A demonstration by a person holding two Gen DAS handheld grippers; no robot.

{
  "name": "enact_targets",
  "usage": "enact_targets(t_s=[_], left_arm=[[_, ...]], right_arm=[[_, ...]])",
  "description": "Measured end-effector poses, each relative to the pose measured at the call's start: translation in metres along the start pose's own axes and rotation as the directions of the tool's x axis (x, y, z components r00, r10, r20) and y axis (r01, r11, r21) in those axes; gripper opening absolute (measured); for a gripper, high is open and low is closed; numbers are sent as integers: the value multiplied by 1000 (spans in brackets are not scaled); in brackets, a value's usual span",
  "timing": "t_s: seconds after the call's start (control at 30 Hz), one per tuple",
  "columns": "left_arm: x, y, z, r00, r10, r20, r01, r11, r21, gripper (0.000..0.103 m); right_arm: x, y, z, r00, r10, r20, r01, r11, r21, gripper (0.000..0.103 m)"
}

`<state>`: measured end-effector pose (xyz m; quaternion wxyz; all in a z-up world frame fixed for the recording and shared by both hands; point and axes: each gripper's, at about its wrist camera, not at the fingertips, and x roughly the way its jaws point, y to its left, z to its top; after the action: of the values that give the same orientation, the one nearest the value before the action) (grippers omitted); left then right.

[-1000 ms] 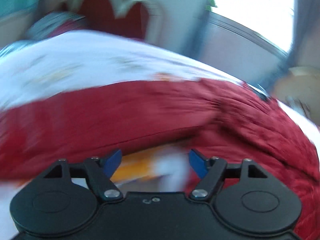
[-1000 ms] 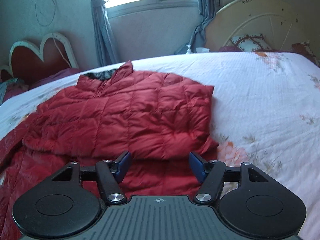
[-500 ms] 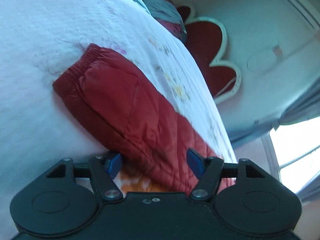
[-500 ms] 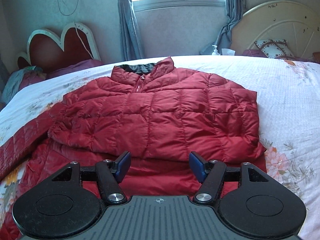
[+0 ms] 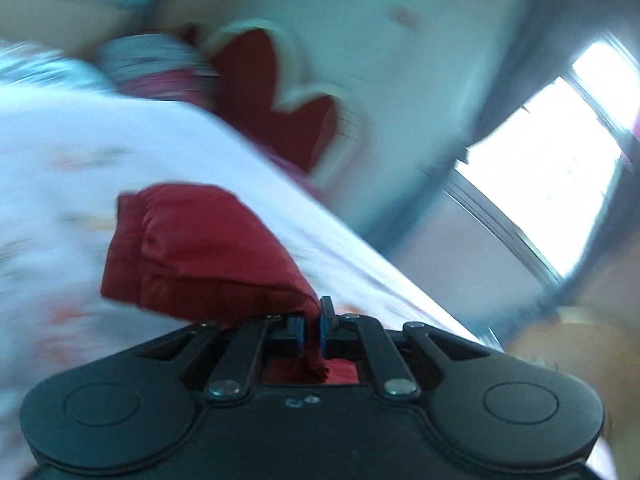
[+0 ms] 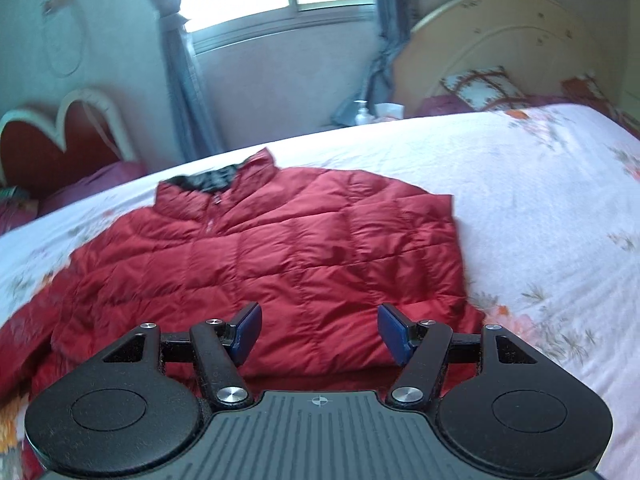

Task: Fold large clothes
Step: 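Fold the held cuff across the jacket body with the left tool and release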

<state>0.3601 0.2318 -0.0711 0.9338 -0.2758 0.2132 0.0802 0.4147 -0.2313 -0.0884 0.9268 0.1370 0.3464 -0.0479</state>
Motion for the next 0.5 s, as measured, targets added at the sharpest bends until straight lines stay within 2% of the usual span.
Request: enact_targets(t_s=[0.1, 0.17, 0.27, 0.37, 0.4, 0.5], left_arm=[[28, -66, -19, 990, -95, -109, 111, 983, 148, 6], [44, -112, -38, 971, -141, -193, 187, 951, 247, 6], [64, -174, -78, 939, -169, -300, 284, 874, 395, 6], [68, -224, -121, 914, -181, -363, 358, 783, 509, 6], [71, -230, -130, 903, -184, -388, 383, 754, 534, 6], [79, -258, -158, 857, -192, -479, 472, 667, 577, 6]], right_arm=[[-5, -12, 1, 1000, -18, 8, 18, 999, 40, 65], [-8, -22, 2, 1000, -25, 15, 24, 998, 59, 65], [-7, -39, 4, 1000, -18, 20, 16, 996, 89, 65], [-5, -59, 8, 1000, -14, 27, 10, 992, 122, 65], [-4, -67, 9, 1000, -7, 30, 3, 990, 139, 65], [-3, -88, 10, 999, 11, 31, -17, 982, 191, 65]])
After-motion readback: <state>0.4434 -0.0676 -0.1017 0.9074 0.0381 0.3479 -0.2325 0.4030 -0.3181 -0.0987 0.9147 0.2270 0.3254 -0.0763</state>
